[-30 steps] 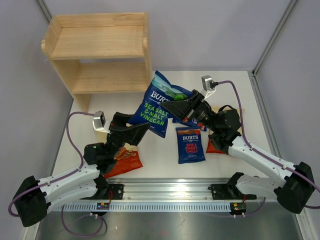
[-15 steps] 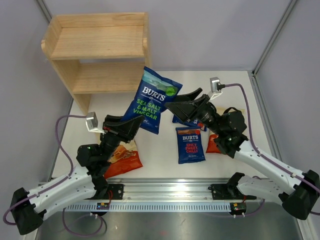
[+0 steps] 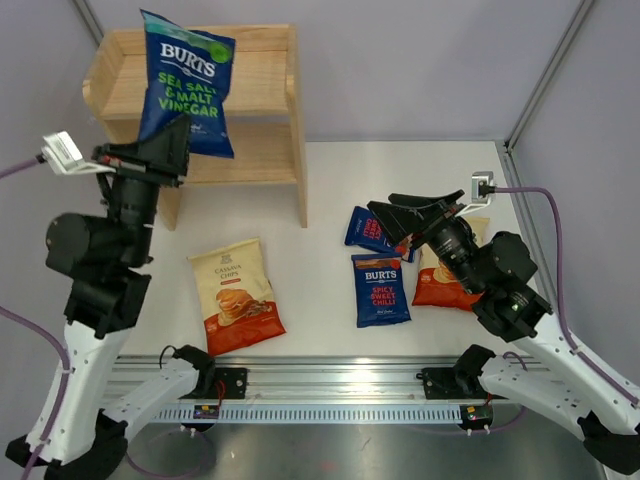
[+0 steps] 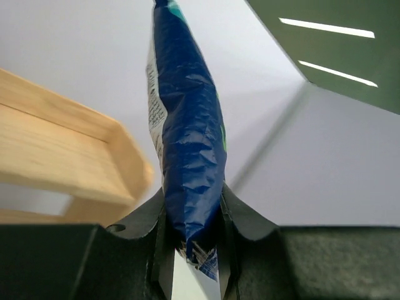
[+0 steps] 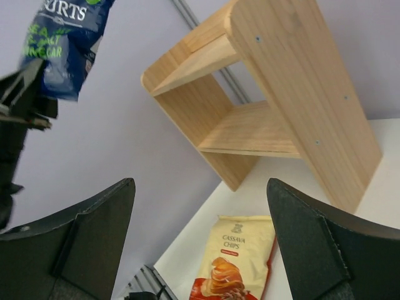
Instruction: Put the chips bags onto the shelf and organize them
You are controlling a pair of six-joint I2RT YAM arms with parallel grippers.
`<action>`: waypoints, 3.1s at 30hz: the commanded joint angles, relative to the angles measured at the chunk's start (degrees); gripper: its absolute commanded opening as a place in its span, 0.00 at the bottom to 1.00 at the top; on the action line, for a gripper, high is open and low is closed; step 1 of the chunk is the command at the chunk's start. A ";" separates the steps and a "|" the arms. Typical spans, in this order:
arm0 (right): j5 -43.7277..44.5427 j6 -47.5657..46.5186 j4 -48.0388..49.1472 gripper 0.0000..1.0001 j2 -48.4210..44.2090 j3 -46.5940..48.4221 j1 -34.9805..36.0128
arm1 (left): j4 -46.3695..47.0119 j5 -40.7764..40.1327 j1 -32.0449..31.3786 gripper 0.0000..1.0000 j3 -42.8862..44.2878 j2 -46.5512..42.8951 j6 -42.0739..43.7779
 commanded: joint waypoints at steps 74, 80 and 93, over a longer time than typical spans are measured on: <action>9.31 -2.95 -15.29 0.94 -11.94 -1.28 0.34 | -55.24 34.29 58.78 0.27 66.39 59.13 -14.43; 9.22 -3.13 -15.29 0.93 -10.27 -0.84 0.25 | -54.55 32.26 58.96 0.41 64.55 56.76 -13.02; 4.83 -9.81 -35.31 0.96 7.74 14.10 0.25 | -55.51 28.31 59.04 0.82 58.40 49.91 -8.45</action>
